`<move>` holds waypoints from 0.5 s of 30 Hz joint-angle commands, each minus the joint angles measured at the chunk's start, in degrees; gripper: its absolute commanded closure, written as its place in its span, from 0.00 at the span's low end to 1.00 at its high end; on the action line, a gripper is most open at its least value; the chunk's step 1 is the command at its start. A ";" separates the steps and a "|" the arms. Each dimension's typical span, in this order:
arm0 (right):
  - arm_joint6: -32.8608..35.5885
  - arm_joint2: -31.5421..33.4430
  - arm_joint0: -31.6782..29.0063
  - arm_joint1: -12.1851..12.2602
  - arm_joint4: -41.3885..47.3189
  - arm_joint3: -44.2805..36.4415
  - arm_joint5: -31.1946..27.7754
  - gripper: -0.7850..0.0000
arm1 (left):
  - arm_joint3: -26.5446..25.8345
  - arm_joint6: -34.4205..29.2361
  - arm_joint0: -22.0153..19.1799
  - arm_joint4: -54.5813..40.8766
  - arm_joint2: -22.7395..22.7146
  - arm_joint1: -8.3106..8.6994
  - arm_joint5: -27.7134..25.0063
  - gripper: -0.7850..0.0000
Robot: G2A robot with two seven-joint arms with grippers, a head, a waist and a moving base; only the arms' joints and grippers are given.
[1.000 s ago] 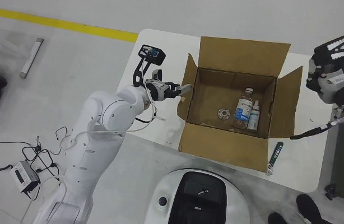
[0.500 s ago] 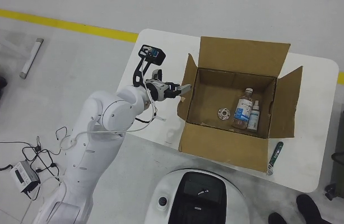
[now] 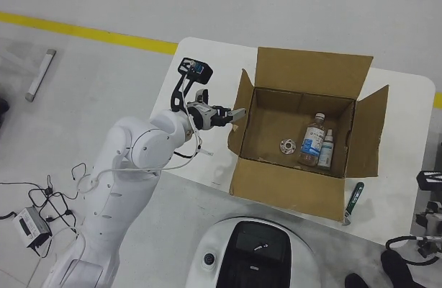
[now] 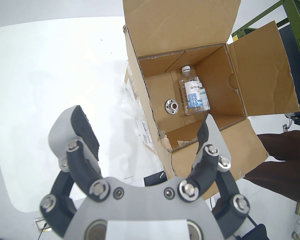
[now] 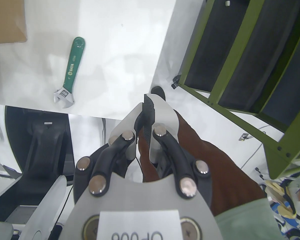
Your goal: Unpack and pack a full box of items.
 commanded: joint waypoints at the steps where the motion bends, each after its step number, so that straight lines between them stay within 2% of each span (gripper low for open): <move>1: 0.10 0.08 0.07 0.01 0.08 0.00 -0.04 1.00 | 0.00 0.00 0.00 0.01 0.00 0.00 -0.01 0.00; 7: -0.24 0.02 0.01 -0.02 0.18 0.19 0.08 1.00 | 0.00 0.00 0.00 0.01 0.00 0.00 -0.01 0.00; 15: -0.78 -8.89 0.28 -1.32 -2.01 5.29 16.58 1.00 | 0.00 0.00 0.00 0.01 0.00 0.00 -0.01 0.00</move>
